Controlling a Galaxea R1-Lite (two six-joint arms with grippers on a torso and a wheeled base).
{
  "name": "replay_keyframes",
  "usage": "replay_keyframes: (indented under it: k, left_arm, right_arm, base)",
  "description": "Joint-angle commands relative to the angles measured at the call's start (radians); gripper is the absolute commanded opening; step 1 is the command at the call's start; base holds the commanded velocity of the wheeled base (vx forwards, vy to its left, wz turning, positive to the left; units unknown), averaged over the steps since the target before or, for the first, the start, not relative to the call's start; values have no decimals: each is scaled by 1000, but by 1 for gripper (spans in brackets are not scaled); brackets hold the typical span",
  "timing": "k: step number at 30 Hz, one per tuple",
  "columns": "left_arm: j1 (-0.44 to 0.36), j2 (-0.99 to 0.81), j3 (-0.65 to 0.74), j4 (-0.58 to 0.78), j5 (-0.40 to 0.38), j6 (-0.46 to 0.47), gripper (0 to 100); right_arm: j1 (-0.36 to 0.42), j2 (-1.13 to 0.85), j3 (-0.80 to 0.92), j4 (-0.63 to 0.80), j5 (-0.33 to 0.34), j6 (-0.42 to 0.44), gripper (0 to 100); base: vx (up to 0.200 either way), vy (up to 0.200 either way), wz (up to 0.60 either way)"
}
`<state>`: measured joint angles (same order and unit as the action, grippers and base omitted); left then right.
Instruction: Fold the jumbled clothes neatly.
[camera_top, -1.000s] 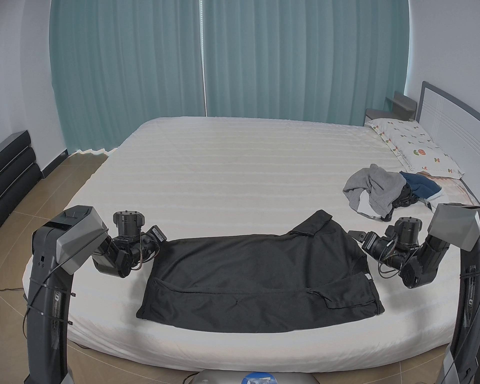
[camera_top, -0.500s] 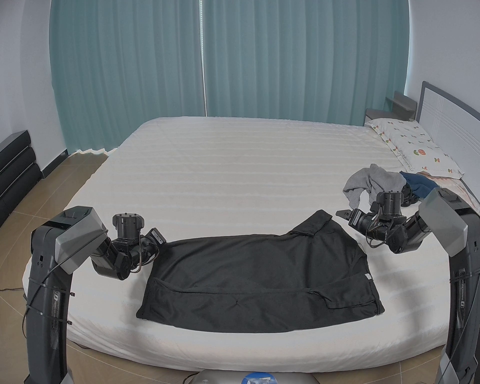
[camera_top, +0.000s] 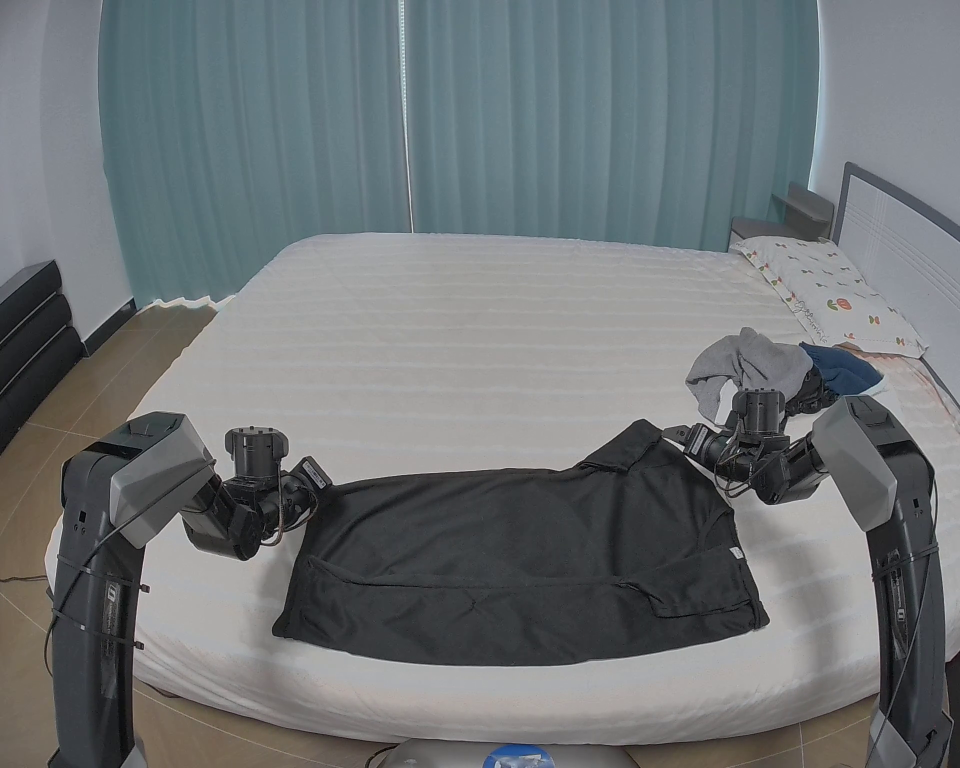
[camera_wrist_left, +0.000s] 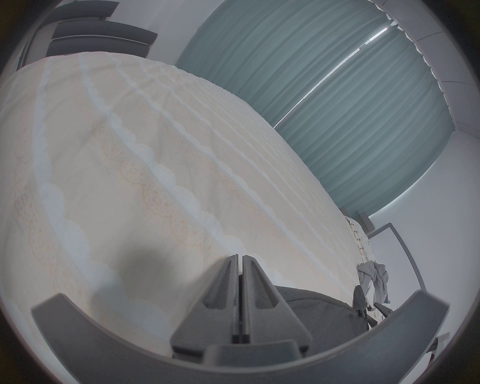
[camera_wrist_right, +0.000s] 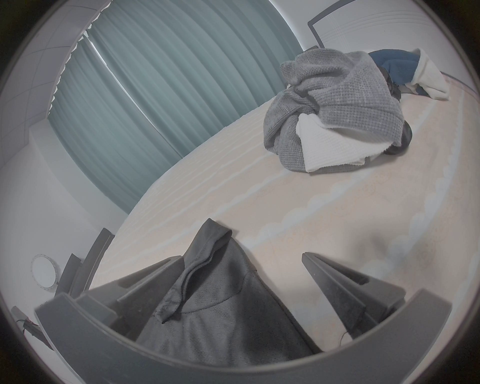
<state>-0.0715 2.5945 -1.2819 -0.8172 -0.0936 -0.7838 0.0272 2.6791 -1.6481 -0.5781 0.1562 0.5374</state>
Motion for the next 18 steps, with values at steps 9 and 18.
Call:
replay_keyframes:
  k: [9, 18]
  left_arm:
    - [-1, 1, -5, 3, 0, 0, 0]
    - [-2, -4, -5, -5, 5, 5, 0]
  right_arm:
    - [3, 28, -10, -6, -14, 3, 0]
    - [2, -36, 60, -55, -15, 27, 0]
  base:
    - [0, 0, 0]
    - [0, 0, 0]
